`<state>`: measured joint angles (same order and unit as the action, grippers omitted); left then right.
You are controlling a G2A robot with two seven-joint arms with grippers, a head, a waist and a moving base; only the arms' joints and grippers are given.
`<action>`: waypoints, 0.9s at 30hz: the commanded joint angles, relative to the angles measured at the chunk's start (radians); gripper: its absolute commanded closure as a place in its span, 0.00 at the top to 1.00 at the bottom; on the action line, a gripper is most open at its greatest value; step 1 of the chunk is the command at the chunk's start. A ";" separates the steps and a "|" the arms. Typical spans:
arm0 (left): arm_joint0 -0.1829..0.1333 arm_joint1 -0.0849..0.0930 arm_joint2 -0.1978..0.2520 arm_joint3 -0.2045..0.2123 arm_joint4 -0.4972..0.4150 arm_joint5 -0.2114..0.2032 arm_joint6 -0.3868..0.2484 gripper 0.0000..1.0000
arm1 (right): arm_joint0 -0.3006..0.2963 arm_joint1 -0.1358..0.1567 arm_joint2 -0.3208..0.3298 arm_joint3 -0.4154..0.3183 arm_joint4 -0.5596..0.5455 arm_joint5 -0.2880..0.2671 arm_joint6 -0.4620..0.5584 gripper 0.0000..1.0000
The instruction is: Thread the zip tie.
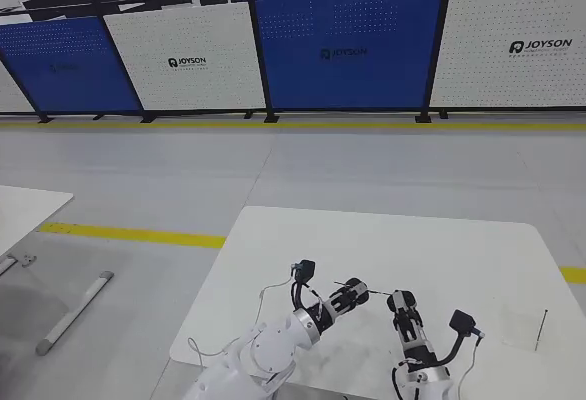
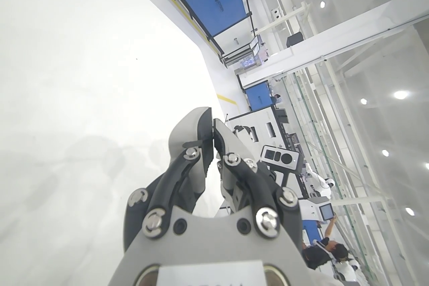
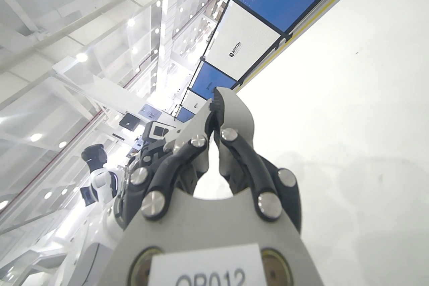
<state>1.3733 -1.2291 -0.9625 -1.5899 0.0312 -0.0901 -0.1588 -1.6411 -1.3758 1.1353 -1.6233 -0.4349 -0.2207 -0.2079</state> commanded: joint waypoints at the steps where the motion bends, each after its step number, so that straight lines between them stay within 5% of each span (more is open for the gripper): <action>1: 0.001 0.000 0.002 0.000 0.005 -0.006 -0.002 0.00 | 0.001 0.000 0.001 0.002 0.003 -0.003 0.002 0.00; 20: 0.019 0.002 0.000 -0.013 0.030 -0.041 -0.002 0.00 | 0.016 0.002 0.018 0.003 0.051 -0.024 0.093 0.00; 23: 0.018 0.002 -0.002 -0.015 0.031 -0.041 -0.006 0.30 | 0.013 0.002 0.019 0.000 0.046 -0.018 0.087 0.00; 27: 0.017 0.002 -0.002 -0.017 0.039 -0.039 -0.007 0.26 | 0.011 0.001 0.018 -0.004 0.040 -0.006 0.079 0.00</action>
<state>1.3903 -1.2269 -0.9647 -1.6065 0.0683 -0.1296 -0.1669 -1.6300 -1.3744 1.1542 -1.6267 -0.3941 -0.2283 -0.1283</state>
